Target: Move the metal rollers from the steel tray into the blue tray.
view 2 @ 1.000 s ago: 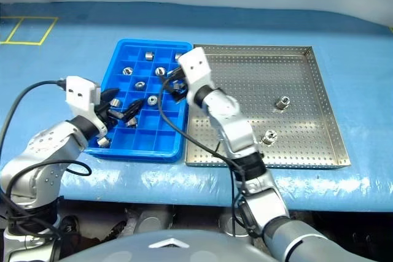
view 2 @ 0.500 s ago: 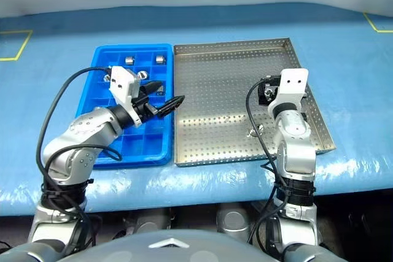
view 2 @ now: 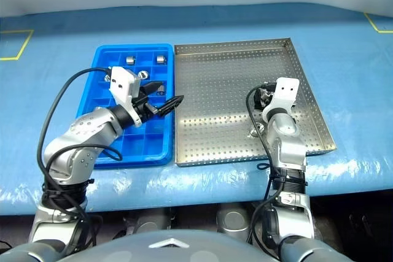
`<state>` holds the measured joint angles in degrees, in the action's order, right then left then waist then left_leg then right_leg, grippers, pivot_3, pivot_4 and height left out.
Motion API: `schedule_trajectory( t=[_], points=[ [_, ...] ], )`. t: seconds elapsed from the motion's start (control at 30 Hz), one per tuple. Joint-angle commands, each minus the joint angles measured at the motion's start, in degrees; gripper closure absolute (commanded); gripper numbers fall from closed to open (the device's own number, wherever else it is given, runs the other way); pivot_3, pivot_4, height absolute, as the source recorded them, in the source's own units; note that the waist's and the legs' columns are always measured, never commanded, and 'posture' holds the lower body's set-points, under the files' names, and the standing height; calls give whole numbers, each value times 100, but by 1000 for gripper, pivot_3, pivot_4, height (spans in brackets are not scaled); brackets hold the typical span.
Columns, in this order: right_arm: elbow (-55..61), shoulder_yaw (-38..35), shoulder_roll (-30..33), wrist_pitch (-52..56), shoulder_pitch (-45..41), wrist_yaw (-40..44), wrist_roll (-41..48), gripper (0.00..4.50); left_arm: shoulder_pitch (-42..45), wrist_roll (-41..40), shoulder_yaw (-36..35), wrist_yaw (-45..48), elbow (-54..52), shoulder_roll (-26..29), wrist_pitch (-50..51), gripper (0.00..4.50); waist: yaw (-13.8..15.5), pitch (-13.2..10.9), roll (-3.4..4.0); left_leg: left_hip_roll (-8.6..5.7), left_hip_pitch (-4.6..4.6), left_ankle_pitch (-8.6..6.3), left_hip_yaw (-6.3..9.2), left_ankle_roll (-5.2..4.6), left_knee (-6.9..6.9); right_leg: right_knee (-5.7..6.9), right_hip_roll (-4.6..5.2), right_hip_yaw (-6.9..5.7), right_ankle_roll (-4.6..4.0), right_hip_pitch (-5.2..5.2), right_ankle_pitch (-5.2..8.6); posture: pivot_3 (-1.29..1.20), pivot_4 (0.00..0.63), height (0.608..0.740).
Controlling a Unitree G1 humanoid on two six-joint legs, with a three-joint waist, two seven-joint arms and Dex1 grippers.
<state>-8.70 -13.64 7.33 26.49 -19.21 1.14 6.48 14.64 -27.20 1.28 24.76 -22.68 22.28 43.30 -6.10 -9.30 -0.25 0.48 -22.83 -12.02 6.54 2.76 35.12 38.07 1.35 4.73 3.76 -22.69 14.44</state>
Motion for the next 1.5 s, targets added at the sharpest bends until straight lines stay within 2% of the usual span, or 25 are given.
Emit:
schedule_trajectory(
  t=[0.03,0.13,0.4,0.53,0.7,0.8,0.97,1.07,1.27,1.47,1.5],
  points=[
    [118,-86,-20,-10,-123,-124,109,1758,25,16,-122,-87,-185,3,-32,0,15,0,0,0,0,0,0,0,0,0,0,0,0,0,0,-46,150,740],
    [300,-40,22,-188,-125,-183,49,2698,11,7,-113,-97,-183,20,-28,0,48,0,0,0,1,0,0,0,1,0,0,0,0,0,0,-41,150,740],
    [1520,521,30,288,-40,235,197,2698,-61,-44,-240,21,-222,241,22,0,71,-2,4,1,0,0,0,0,-1,0,-1,0,1,-2,0,-45,150,740],
    [2590,1670,-113,1349,43,1281,944,2698,3,52,-907,-27,-103,740,-134,0,13,-3,5,14,1,0,3,0,-3,6,-14,-1,0,-8,1,-43,150,740],
    [3381,3018,-470,2296,-63,1932,1680,2698,351,171,-1816,-320,270,1186,-238,0,47,-4,6,26,-1,0,20,0,-3,13,-25,-19,11,-10,20,-36,150,740],
    [3307,3628,-657,2462,-255,2216,1832,2698,541,166,-2199,-441,502,1380,-223,0,85,-4,5,19,-4,0,20,1,-3,7,-17,-20,12,-10,21,-25,150,740],
    [2650,4662,-743,2358,-631,2376,1417,2698,499,177,-2180,-363,416,1479,-173,0,192,-1,-3,6,-6,1,22,3,-3,-4,3,-34,14,-5,20,10,150,740],
    [2279,4802,-831,2224,-661,2362,1265,2698,340,158,-2065,-379,182,1400,-110,0,230,-2,-4,7,-7,1,26,3,-5,-4,4,-42,8,-6,17,34,150,740],
    [1816,4588,-956,2180,-636,2373,1207,2698,54,168,-2114,-444,35,1355,-41,0,249,-3,-7,13,-8,2,31,6,-6,-1,2,-53,-7,-9,7,56,150,740],
    [2103,4436,-971,1950,-622,2405,1156,817,53,111,-2119,-465,39,1306,-1,0,264,-4,-8,14,-8,3,34,7,-6,2,2,-58,5,-9,16,55,150,740],
    [2214,4327,-1002,1871,-619,2355,1156,817,68,99,-2069,-449,50,1278,-7,0,266,-4,-8,13,-8,3,34,7,-6,2,3,-58,5,-9,16,55,150,740]
  ],
)
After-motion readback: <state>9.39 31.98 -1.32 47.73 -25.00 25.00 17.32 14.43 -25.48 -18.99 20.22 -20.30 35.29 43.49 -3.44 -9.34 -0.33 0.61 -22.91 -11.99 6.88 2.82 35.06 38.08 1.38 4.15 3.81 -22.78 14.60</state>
